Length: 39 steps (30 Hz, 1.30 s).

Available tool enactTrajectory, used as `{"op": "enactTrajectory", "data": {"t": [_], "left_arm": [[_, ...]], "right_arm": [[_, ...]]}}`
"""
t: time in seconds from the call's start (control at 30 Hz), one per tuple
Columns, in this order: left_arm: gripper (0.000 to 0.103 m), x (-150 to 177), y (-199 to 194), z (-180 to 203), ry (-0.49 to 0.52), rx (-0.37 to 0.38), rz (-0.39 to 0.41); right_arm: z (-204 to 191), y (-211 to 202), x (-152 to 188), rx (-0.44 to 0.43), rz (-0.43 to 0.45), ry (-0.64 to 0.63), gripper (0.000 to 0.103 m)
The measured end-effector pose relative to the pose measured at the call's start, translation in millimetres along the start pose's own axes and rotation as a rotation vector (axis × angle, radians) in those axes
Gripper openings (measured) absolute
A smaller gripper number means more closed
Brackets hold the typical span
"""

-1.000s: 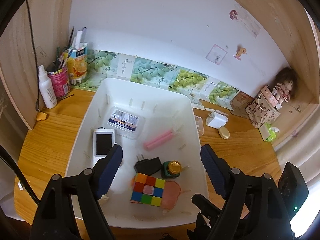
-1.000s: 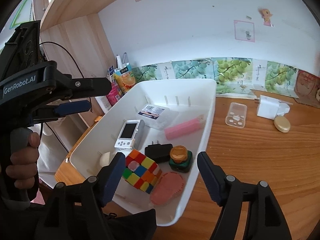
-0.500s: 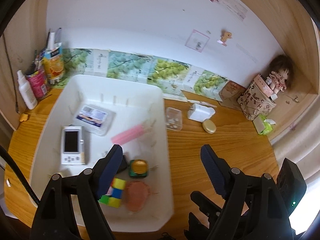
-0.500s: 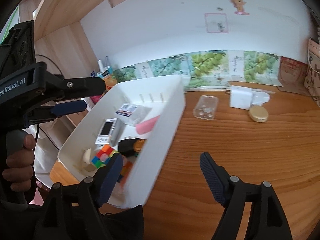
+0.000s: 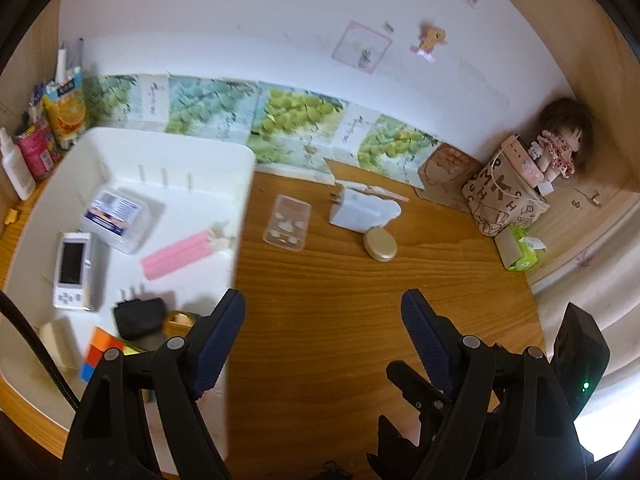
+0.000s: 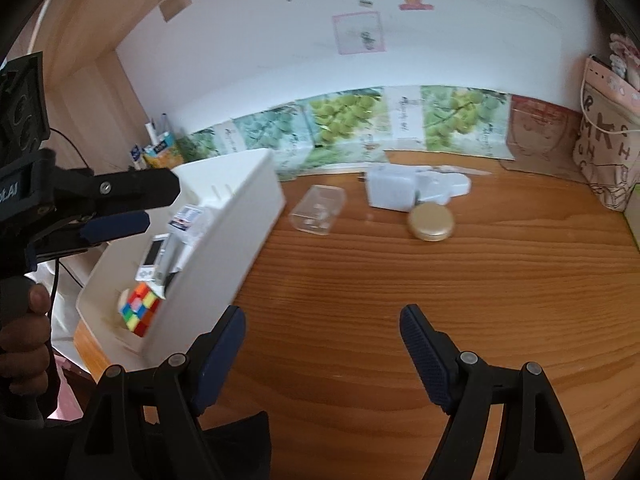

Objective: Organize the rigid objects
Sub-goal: 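Withdraw both open tools from the white tray, then grasp white charger with left tool while right tool grasps round beige tin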

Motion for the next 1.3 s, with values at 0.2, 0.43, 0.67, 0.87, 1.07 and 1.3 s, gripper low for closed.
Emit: {"op": "enactTrajectory", "data": {"t": [0.2, 0.43, 0.67, 0.87, 1.07, 1.3], "left_arm": [[0.083, 2.1, 35.8, 22.6, -0.037, -0.039, -0.067], [0.083, -9.3, 73.8, 44.3, -0.046, -0.095, -0.105], [0.083, -33.5, 106.8, 56.5, -0.018, -0.146, -0.156], [0.083, -54.3, 133.6, 61.7, 0.004, -0.177, -0.189], [0.083, -70.0, 162.8, 68.7, 0.006, -0.181, -0.22], [0.083, -74.5, 194.3, 79.2, 0.06, -0.195, -0.27]], "right_arm": [[39.6, 14.8, 7.0, 0.019, -0.059, 0.004, 0.08], [71.8, 38.6, -0.1, 0.015, -0.072, -0.008, 0.08], [84.9, 74.5, -11.4, 0.011, -0.067, -0.05, 0.08], [94.4, 97.4, -22.3, 0.025, -0.04, -0.058, 0.08], [107.1, 113.7, -35.4, 0.031, -0.03, -0.038, 0.08], [115.5, 129.2, -43.5, 0.026, -0.038, -0.036, 0.08]]}}
Point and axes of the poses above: each gripper's, at about its wrist camera, not at the fingertips, and y roughly the way its jaws point, z to its right, x to its underside, the point moved 8 cm from there along y, roughly the way its jaws point, and after that the axes turned 13 degrees about -y, right-handed, at the moved point
